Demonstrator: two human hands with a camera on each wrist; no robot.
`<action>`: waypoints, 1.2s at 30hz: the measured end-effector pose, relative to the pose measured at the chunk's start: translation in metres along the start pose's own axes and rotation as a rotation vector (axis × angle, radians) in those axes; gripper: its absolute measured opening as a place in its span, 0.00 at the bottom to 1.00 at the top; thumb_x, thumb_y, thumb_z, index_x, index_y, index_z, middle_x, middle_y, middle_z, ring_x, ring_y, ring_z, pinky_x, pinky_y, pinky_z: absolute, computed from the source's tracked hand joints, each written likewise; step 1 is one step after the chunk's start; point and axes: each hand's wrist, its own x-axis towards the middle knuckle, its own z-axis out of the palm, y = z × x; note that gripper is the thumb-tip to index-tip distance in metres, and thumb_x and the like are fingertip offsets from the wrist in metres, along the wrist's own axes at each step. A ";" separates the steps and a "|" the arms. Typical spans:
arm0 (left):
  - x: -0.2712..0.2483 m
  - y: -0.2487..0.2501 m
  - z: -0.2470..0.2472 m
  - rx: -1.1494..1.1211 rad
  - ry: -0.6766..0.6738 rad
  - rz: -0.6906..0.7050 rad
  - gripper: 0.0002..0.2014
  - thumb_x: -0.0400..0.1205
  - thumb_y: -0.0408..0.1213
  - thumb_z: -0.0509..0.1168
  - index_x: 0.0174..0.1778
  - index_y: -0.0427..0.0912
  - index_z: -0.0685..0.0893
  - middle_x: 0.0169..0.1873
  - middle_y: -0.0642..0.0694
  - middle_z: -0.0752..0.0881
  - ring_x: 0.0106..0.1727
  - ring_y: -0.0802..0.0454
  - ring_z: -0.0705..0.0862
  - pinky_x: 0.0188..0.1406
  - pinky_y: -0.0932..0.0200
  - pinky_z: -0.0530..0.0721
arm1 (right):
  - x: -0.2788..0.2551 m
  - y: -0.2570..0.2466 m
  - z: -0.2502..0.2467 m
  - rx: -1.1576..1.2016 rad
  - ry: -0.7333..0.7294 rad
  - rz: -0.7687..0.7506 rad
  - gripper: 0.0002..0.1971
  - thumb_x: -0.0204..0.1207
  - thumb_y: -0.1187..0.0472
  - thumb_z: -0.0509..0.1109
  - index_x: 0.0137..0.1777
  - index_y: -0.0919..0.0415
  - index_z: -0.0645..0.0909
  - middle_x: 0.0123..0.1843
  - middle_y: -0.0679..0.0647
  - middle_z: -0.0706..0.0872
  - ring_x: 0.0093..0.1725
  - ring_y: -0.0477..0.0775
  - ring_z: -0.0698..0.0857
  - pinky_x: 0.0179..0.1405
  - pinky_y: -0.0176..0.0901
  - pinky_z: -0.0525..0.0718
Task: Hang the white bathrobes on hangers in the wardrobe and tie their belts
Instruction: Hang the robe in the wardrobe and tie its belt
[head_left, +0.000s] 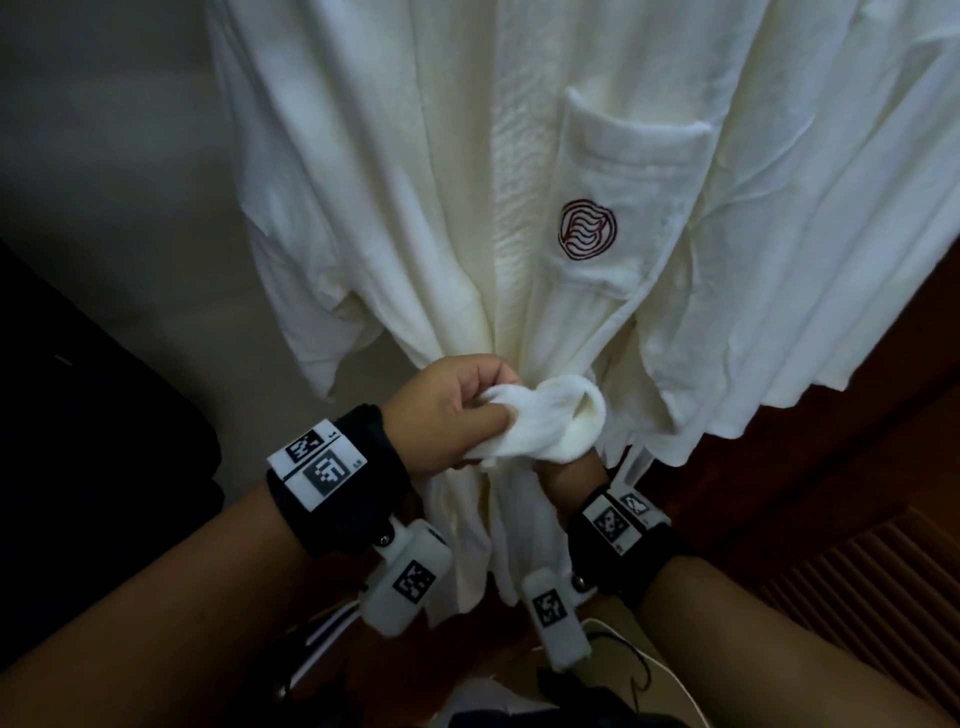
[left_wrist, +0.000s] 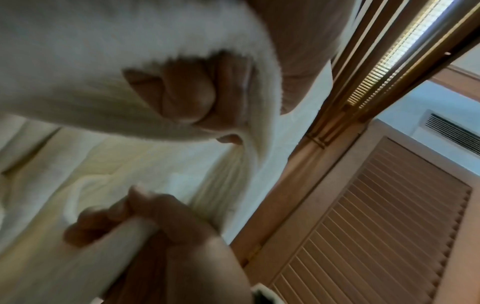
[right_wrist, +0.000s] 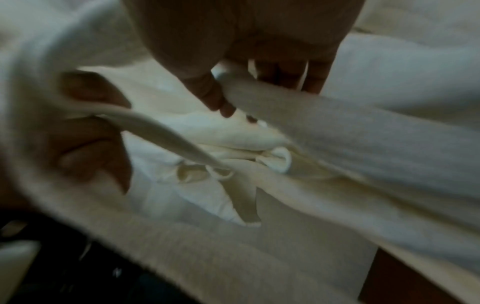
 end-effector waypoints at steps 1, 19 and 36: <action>0.001 -0.002 -0.003 0.024 0.041 -0.001 0.05 0.67 0.41 0.65 0.37 0.50 0.83 0.29 0.37 0.80 0.28 0.46 0.76 0.28 0.52 0.72 | -0.001 -0.003 0.000 -0.086 -0.017 -0.007 0.16 0.81 0.69 0.67 0.41 0.45 0.76 0.40 0.39 0.79 0.37 0.36 0.81 0.41 0.28 0.78; 0.006 -0.102 -0.193 1.299 0.391 -0.353 0.13 0.85 0.43 0.59 0.54 0.35 0.79 0.49 0.30 0.79 0.47 0.32 0.81 0.49 0.45 0.80 | 0.052 -0.009 -0.159 -0.062 0.484 0.179 0.23 0.79 0.40 0.64 0.29 0.55 0.74 0.22 0.52 0.71 0.20 0.52 0.68 0.24 0.42 0.70; 0.084 0.236 -0.152 1.009 0.919 0.813 0.04 0.78 0.42 0.62 0.45 0.49 0.81 0.42 0.55 0.77 0.45 0.48 0.81 0.48 0.46 0.82 | -0.001 -0.338 -0.071 -0.818 0.635 -1.247 0.12 0.74 0.53 0.71 0.57 0.51 0.81 0.50 0.45 0.78 0.52 0.48 0.79 0.55 0.43 0.76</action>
